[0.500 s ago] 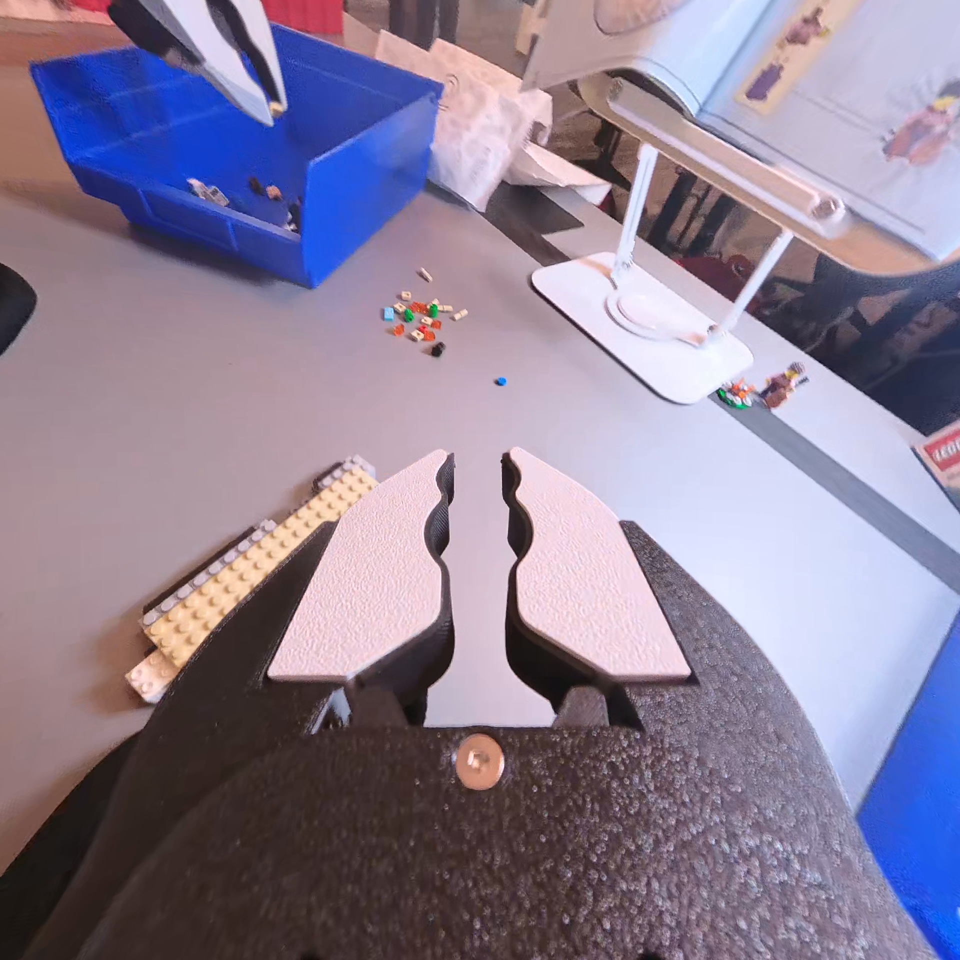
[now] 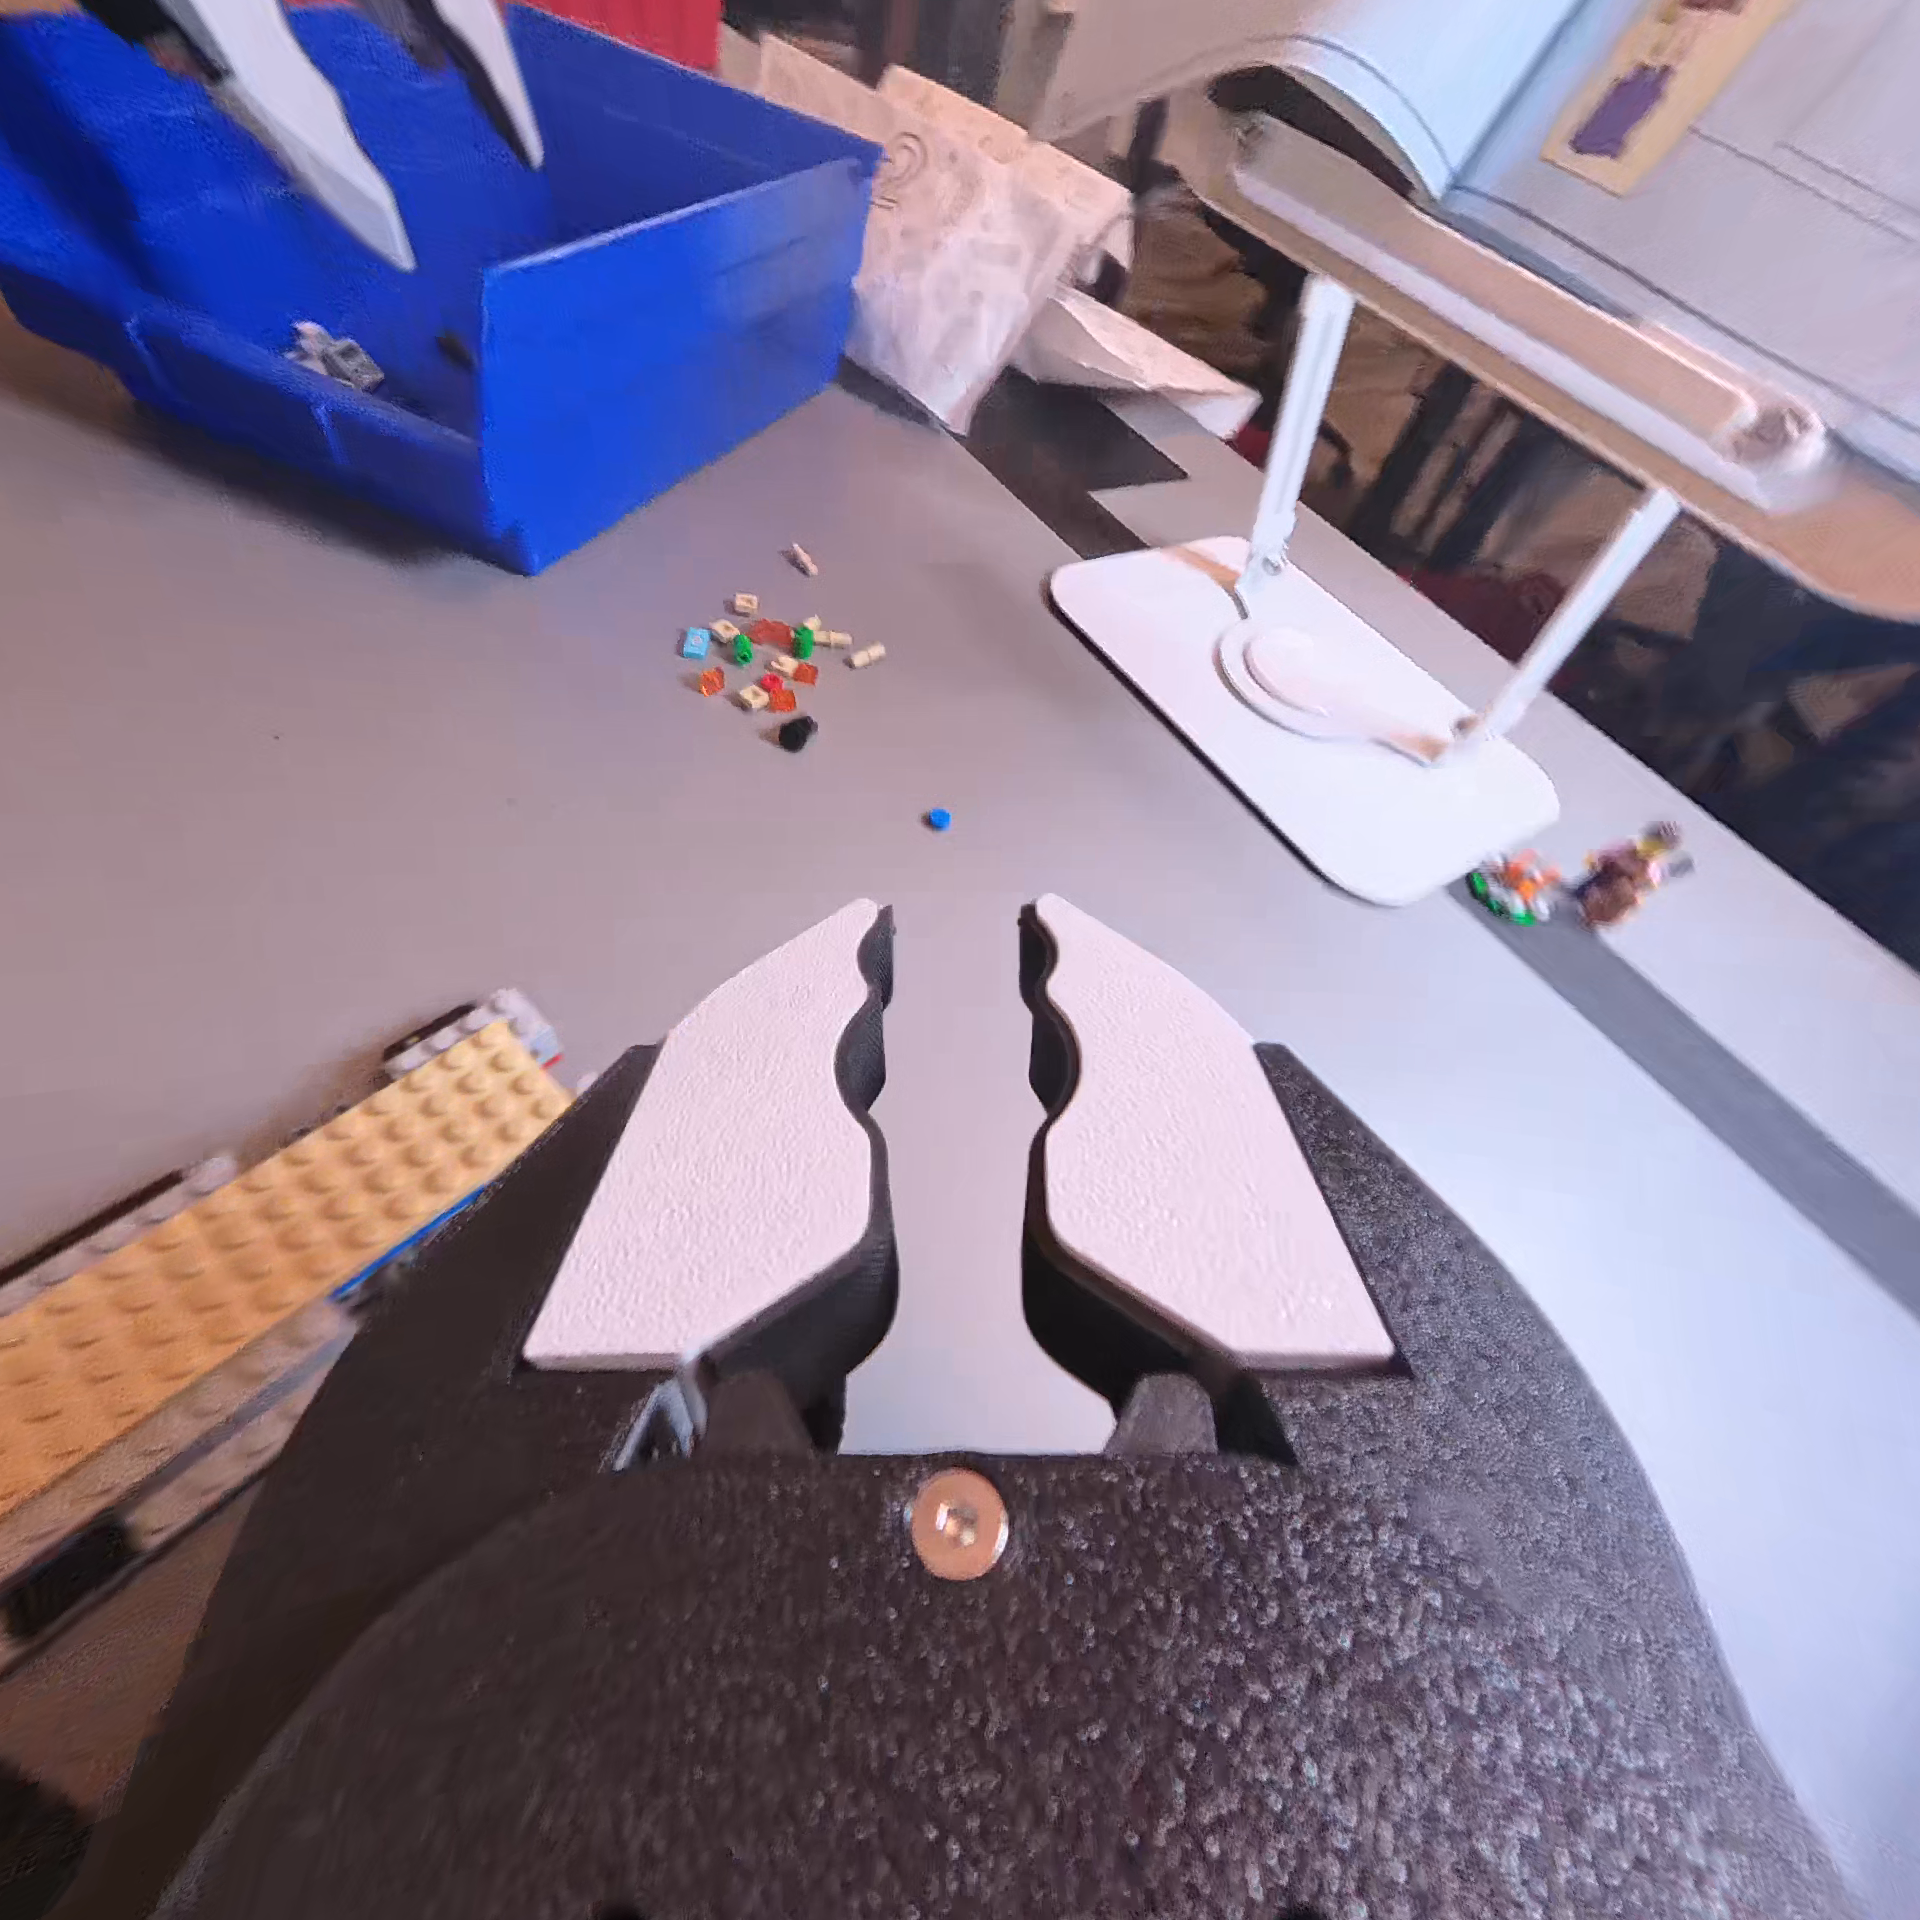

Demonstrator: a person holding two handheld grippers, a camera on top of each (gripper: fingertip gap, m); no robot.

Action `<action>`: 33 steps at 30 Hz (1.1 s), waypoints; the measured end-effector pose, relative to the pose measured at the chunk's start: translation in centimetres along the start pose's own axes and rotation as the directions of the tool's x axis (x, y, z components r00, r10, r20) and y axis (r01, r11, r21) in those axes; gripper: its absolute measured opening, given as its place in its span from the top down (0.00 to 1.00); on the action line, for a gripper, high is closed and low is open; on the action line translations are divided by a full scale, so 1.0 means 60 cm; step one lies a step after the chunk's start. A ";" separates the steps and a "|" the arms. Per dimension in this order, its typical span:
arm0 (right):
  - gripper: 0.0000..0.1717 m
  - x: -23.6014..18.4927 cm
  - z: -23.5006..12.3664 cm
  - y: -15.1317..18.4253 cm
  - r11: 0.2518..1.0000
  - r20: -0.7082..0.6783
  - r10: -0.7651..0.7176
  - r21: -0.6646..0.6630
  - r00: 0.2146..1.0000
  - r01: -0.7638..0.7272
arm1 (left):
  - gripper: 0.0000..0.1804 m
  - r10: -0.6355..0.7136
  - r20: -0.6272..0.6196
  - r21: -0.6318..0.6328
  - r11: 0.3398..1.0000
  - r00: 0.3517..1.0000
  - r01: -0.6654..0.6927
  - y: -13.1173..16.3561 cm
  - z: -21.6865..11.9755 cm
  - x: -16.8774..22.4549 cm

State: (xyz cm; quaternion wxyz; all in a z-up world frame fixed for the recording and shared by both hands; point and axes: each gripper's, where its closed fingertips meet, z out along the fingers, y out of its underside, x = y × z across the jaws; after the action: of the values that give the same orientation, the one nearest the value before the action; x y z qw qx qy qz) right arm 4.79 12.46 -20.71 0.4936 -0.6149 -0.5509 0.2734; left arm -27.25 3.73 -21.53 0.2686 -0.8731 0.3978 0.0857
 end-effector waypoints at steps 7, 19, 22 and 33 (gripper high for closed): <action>0.85 -0.009 0.041 -0.062 0.999 0.147 0.040 0.017 0.988 -0.042 | 0.77 0.085 -0.021 0.489 0.870 0.996 -0.064 -0.184 -0.063 0.138; 0.84 -0.117 -0.043 0.002 0.989 0.051 0.126 -0.085 0.991 -0.122 | 0.73 0.383 -0.281 0.585 0.795 0.880 -0.159 -0.290 0.044 0.337; 0.80 -0.163 -0.058 0.032 0.968 0.117 0.163 -0.213 0.980 -0.136 | 0.72 0.372 -0.341 0.574 0.810 0.863 -0.123 -0.297 0.084 0.369; 0.54 -0.269 -0.054 0.121 0.825 0.239 0.184 -0.565 0.953 -0.018 | 0.79 0.372 -0.416 0.532 0.840 0.830 -0.110 -0.302 0.143 0.397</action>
State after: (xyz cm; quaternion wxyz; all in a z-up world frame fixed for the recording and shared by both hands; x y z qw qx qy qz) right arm 6.67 -3.15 -29.45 0.1940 -0.7147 -0.6376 0.2124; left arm 2.64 2.66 -30.17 0.3522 -0.7087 0.5727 -0.2138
